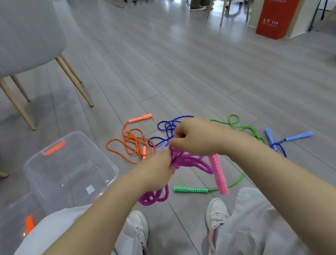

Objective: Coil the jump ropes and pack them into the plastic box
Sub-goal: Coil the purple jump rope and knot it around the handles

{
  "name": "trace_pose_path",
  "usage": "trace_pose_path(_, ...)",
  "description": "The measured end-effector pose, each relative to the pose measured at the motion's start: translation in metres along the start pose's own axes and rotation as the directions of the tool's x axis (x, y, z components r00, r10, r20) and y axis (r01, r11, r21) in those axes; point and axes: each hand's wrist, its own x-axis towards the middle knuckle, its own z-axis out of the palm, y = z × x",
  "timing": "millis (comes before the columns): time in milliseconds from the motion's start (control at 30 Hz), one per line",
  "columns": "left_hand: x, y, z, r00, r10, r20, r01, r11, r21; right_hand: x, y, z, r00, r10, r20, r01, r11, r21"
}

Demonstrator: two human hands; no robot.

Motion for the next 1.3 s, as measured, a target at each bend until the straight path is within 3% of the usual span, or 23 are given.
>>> trace_pose_path(100,0.0,-0.005,-0.012,0.999,-0.035,0.007,0.035,0.992,-0.118,-0.008,-0.003,0.01,0.999,-0.04,-0.015,0.041,0.998,0.043)
trace_pose_path(233,-0.007,-0.004,-0.03,0.991,-0.098,-0.093,0.071,0.964,-0.256,-0.017,-0.003,0.027,0.996,-0.078,-0.032,0.083,0.976,0.203)
trace_pose_path(333,-0.01,-0.009,-0.04,0.98,-0.143,-0.138,0.087,0.931,-0.353,-0.023,0.004,0.036,0.994,-0.062,0.095,0.002,0.844,0.537)
trace_pose_path(400,-0.012,-0.015,-0.046,0.98,-0.146,-0.136,0.07,0.889,-0.453,-0.024,0.013,0.039,0.977,-0.104,0.185,-0.048,0.741,0.67)
trace_pose_path(500,-0.018,-0.021,-0.052,0.992,-0.096,-0.076,0.035,0.817,-0.575,-0.022,0.027,0.042,0.961,-0.178,0.211,-0.033,0.685,0.728)
trace_pose_path(633,-0.029,-0.018,-0.055,0.998,0.041,0.04,0.0,0.706,-0.708,-0.021,0.035,0.047,0.953,-0.194,0.233,-0.03,0.704,0.709)
trace_pose_path(767,-0.037,-0.02,-0.055,0.981,0.158,0.113,-0.025,0.68,-0.733,-0.02,0.036,0.046,0.959,-0.187,0.212,-0.014,0.719,0.695)
trace_pose_path(867,-0.042,-0.02,-0.056,0.962,0.237,0.138,-0.075,0.712,-0.699,-0.02,0.044,0.045,0.96,-0.186,0.21,0.002,0.756,0.655)
trace_pose_path(1000,-0.047,-0.014,-0.053,0.902,0.341,0.265,-0.12,0.787,-0.605,-0.009,0.053,0.042,0.937,-0.007,0.349,-0.143,0.905,0.4)
trace_pose_path(1067,-0.045,-0.013,-0.047,0.89,0.309,0.334,-0.129,0.875,-0.466,-0.006,0.046,0.041,0.92,-0.098,0.379,-0.06,0.921,0.384)
trace_pose_path(1133,-0.04,-0.011,-0.037,0.902,0.249,0.352,-0.163,0.953,-0.255,-0.005,0.034,0.039,0.936,-0.073,0.345,-0.047,0.943,0.329)
trace_pose_path(1233,-0.028,-0.008,-0.023,0.947,0.154,0.281,-0.178,0.982,0.063,0.003,0.028,0.042,0.969,-0.001,0.246,-0.028,0.993,0.113)
trace_pose_path(1300,-0.02,-0.005,-0.018,0.976,0.074,0.204,-0.104,0.984,0.143,0.004,0.021,0.04,0.993,0.008,0.121,-0.007,1.0,-0.007)
